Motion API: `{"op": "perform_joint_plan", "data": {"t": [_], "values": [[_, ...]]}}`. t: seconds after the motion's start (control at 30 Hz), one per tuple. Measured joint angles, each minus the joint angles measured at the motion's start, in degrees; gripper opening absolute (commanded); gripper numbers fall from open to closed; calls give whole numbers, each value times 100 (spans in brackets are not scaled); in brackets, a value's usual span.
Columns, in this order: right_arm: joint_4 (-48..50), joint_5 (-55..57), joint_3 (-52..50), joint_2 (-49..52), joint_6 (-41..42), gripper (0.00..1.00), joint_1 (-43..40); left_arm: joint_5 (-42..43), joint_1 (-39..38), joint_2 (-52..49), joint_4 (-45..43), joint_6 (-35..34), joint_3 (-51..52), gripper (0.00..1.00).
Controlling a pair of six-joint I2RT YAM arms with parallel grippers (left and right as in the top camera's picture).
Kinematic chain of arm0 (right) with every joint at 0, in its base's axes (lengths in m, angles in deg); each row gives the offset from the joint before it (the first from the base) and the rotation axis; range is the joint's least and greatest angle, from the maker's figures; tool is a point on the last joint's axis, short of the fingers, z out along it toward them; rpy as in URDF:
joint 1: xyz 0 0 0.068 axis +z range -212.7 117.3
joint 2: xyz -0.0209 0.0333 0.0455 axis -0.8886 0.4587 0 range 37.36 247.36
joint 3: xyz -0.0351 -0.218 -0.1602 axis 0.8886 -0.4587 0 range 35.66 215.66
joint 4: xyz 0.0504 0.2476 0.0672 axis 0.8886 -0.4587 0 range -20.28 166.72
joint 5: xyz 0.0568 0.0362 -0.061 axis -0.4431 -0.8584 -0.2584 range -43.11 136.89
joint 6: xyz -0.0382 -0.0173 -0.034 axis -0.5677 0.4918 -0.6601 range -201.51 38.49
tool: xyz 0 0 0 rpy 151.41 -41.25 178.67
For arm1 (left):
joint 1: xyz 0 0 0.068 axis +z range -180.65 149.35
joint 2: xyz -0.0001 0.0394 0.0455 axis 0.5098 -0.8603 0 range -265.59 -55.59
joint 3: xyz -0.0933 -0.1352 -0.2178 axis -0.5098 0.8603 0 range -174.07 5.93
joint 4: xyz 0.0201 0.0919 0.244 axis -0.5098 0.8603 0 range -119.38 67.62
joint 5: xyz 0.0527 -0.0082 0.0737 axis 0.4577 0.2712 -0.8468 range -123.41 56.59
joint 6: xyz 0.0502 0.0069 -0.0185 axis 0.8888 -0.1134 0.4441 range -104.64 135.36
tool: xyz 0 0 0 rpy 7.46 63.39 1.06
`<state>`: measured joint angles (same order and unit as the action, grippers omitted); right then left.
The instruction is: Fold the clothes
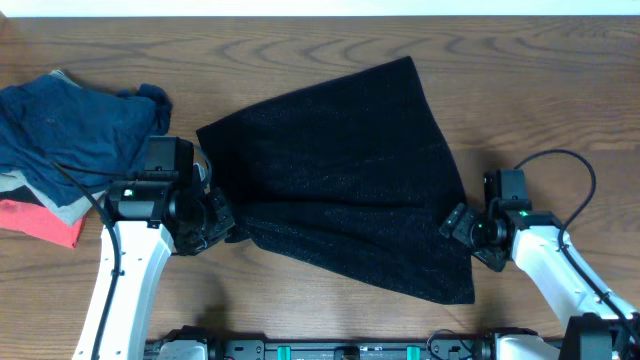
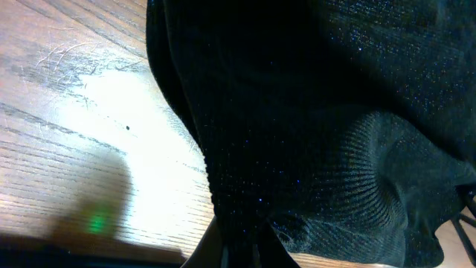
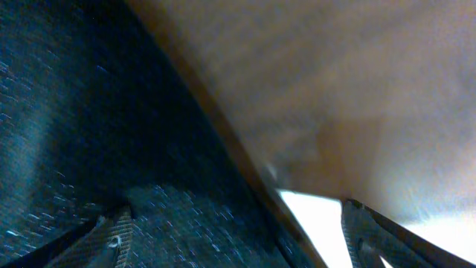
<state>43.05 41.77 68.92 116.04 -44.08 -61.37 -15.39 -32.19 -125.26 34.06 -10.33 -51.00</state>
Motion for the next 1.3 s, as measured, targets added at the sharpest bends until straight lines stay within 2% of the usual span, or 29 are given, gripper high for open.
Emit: {"op": "perform_joint_plan", "data": {"t": [0.07,0.17,0.23,0.47,0.67,0.7,0.77,0.8,0.83,1.1,1.3], "values": [[61,46,94,173,-44,87,48,-2,0,0,2,0,0,6],[103,109,245,426,-107,70,98,-2,0,0,2,0,0,6],[63,103,315,531,-138,66,101,-2,0,0,4,0,0,6],[-540,-350,428,610,-382,77,107,-2,0,0,24,0,0,6],[-962,-844,420,634,-400,71,107,-15,0,0,24,0,0,6],[-979,-909,420,640,-398,65,105,-22,0,0,24,0,0,6],[-968,-1001,398,654,-404,31,105,-24,0,0,24,0,0,6],[-901,-1093,358,664,-396,11,105,-24,0,0,26,0,0,6],[-850,-1215,321,695,-393,1,105,-26,0,0,31,0,0,6],[-800,-1720,267,754,-516,1,96,-44,4,0,127,48,0,6],[-1961,-1589,857,402,-1016,1,-201,-50,4,4,385,323,0,6]]}}
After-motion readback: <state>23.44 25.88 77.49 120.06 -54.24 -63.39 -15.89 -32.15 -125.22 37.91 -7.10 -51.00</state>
